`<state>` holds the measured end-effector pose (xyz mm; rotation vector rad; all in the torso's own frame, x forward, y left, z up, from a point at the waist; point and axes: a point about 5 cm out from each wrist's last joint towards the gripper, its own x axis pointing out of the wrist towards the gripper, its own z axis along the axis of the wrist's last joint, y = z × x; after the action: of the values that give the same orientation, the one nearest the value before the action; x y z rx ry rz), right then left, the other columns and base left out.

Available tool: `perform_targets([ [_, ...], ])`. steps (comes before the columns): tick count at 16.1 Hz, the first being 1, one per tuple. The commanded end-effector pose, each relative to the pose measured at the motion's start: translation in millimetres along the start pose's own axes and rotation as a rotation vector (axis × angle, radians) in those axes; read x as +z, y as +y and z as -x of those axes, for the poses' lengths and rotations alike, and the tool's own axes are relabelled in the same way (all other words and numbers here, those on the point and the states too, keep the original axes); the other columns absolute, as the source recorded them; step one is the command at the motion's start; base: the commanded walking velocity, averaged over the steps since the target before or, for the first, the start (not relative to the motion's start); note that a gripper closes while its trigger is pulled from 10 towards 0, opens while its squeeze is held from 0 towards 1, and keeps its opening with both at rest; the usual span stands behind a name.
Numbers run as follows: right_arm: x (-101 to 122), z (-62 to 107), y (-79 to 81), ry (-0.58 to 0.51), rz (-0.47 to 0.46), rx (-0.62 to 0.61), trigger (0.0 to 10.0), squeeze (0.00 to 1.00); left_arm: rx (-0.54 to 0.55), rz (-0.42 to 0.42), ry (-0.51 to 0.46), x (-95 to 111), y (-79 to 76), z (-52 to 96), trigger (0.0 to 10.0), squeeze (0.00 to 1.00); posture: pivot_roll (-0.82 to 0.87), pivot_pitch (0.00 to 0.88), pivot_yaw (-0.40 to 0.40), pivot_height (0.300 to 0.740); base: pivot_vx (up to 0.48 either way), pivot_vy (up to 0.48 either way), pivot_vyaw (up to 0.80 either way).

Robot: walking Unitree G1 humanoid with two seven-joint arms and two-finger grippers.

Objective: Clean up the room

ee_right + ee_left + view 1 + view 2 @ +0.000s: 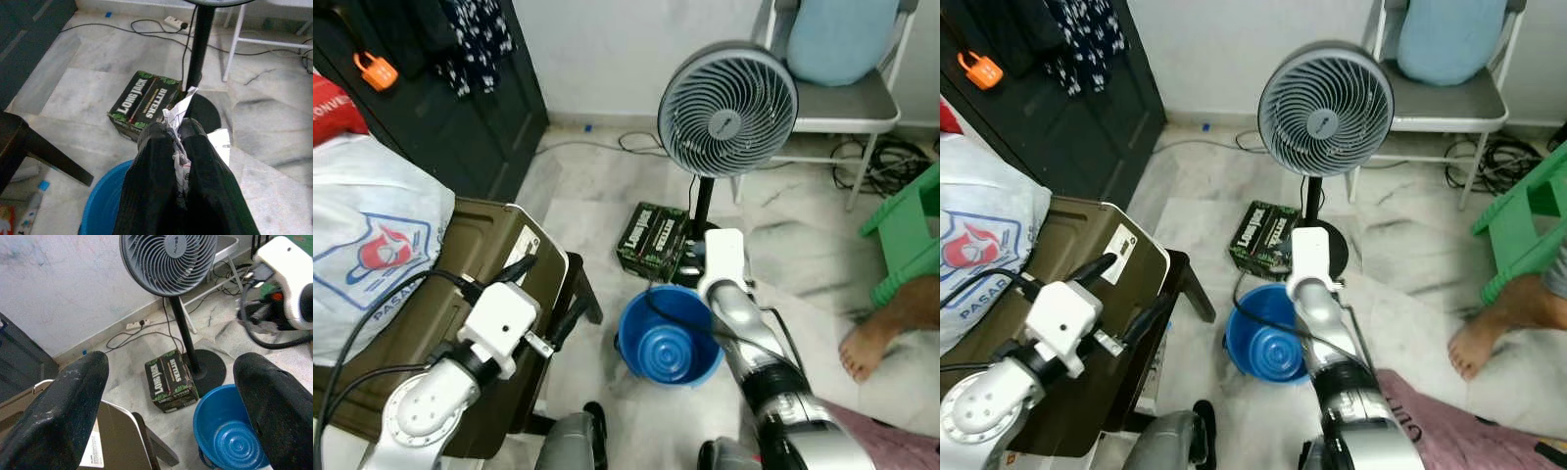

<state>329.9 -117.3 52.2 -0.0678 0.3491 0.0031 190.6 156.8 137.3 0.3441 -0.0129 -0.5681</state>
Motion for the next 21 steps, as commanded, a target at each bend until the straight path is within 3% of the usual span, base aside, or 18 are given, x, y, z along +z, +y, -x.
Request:
perform_targets([
  [1,-1.1,-1.4,5.8,0.007,-0.022,0.003,10.0,0.0,0.002,-0.005,0.018,0.1,4.1,5.0,10.0,0.0,0.26,0.226,0.114,0.74,0.0,0.0,0.0],
  [3,1.2,-3.7,20.8,0.008,-0.015,0.021,10.0,0.0,0.009,0.0,0.034,-1.3,5.3,6.5,10.0,0.0,0.27,0.233,0.113,0.74,0.0,0.0,0.0],
  [10,-1.4,-6.7,25.6,0.016,-0.045,0.019,10.0,0.0,0.012,0.01,0.042,-0.4,3.8,6.0,10.0,0.0,0.27,0.234,0.109,0.74,0.0,0.0,0.0],
  [11,0.6,-7.9,23.3,0.006,-0.047,0.01,10.0,0.73,0.015,0.013,0.042,-0.3,3.0,4.7,10.0,0.0,0.26,0.233,0.107,0.74,0.0,0.0,0.0],
  [12,1.8,-8.3,22.5,0.0,-0.05,0.007,10.0,1.0,0.016,0.014,0.041,-0.2,2.8,4.1,10.0,0.0,0.26,0.231,0.105,0.74,0.0,0.0,0.0],
  [19,14.1,-11.8,21.0,-0.048,-0.057,0.002,10.0,1.0,0.023,0.017,0.037,0.0,1.6,1.1,10.0,0.0,0.26,0.224,0.102,0.74,0.0,0.0,0.0],
  [21,27.4,-11.5,29.5,-0.143,0.05,0.044,10.0,1.0,0.028,0.019,0.034,0.5,1.6,-1.4,10.0,0.0,0.25,0.22,0.104,0.74,0.0,0.0,0.0],
])
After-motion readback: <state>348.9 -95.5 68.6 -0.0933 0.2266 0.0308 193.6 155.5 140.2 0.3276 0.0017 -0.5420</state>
